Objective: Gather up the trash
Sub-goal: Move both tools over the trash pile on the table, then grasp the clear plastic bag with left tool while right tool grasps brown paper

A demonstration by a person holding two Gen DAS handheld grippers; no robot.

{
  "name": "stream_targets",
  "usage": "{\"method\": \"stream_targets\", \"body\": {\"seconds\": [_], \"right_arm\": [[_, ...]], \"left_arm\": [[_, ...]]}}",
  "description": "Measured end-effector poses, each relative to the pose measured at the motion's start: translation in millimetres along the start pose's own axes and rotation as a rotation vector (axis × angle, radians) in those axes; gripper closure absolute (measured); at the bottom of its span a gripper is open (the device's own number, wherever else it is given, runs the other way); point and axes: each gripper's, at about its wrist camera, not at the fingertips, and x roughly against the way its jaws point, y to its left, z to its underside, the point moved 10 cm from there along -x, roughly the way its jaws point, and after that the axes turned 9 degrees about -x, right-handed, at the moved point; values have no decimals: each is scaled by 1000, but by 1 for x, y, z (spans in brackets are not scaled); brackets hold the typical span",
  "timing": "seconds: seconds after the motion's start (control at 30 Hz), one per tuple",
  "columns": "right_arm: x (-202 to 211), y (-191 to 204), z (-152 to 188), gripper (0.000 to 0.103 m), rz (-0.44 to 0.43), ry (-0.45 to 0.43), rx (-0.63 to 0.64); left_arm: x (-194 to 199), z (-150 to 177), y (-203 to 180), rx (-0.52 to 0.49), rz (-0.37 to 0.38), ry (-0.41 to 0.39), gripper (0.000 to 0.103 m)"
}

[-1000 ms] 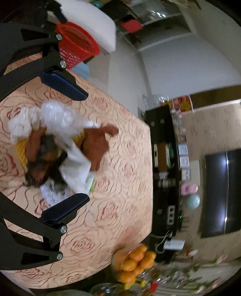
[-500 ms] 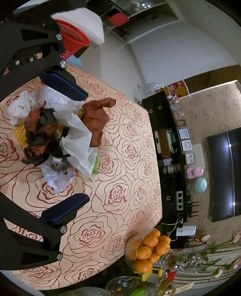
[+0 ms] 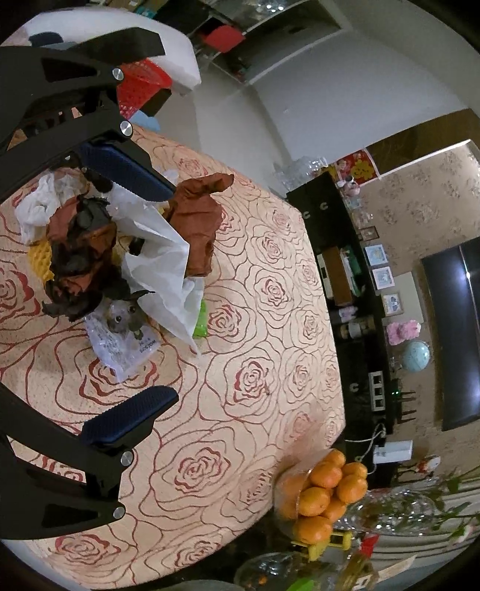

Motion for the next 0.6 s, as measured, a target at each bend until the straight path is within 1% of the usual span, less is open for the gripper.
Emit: {"method": "stream_targets", "body": {"seconds": [0.13, 0.27, 0.37, 0.4, 0.47, 0.6], "right_arm": [[0, 1, -2, 6, -3, -9, -3], [2, 5, -3, 6, -8, -23, 13], [1, 6, -4, 6, -5, -24, 18], [0, 6, -3, 6, -3, -22, 20], [-5, 7, -2, 6, 2, -15, 30], [-12, 12, 2, 6, -6, 0, 39]], "left_arm": [[25, -5, 12, -4, -45, -52, 64], [57, -9, 33, 12, -103, -109, 64], [85, -9, 58, 39, -184, -158, 64], [90, -9, 63, 42, -204, -167, 64], [105, -7, 78, 45, -267, -191, 64], [118, -2, 96, 54, -336, -209, 64]]}}
